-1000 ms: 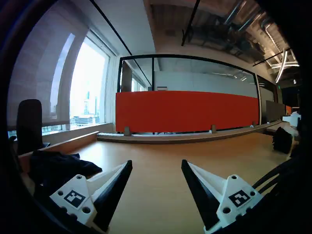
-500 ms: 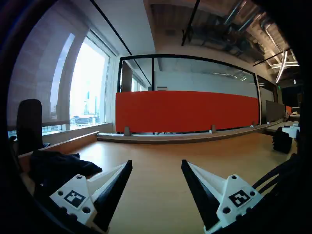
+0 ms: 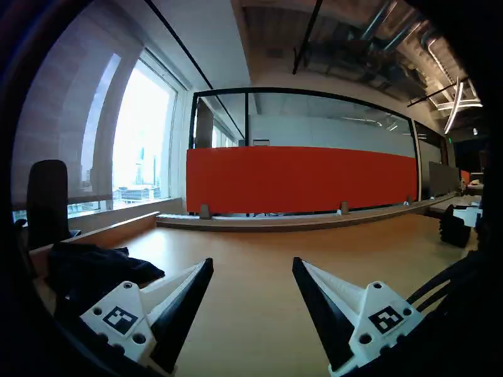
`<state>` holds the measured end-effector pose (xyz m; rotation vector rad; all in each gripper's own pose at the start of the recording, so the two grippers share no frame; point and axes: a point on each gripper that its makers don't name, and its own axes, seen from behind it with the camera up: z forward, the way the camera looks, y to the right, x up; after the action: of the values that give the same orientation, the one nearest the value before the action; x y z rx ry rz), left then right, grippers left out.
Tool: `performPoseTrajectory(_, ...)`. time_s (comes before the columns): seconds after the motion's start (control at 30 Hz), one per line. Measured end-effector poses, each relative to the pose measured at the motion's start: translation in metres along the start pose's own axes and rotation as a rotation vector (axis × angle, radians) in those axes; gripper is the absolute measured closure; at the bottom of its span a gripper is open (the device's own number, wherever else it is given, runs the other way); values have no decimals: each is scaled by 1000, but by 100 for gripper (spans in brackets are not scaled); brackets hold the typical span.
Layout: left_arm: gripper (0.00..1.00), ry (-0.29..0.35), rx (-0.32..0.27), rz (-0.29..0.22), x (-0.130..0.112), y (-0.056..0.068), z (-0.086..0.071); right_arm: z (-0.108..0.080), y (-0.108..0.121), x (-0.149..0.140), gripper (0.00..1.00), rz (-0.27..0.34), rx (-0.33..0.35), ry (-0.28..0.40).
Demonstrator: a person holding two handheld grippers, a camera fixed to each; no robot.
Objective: Fold towel
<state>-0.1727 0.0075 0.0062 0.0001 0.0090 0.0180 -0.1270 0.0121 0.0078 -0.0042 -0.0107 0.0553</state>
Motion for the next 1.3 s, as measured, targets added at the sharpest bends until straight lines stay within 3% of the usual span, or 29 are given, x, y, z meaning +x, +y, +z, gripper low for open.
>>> performPoseTrajectory(1.3, 6, 0, 0, 0, 0, 0, 0, -6, -1, -3, 1, -15, 6, 21)
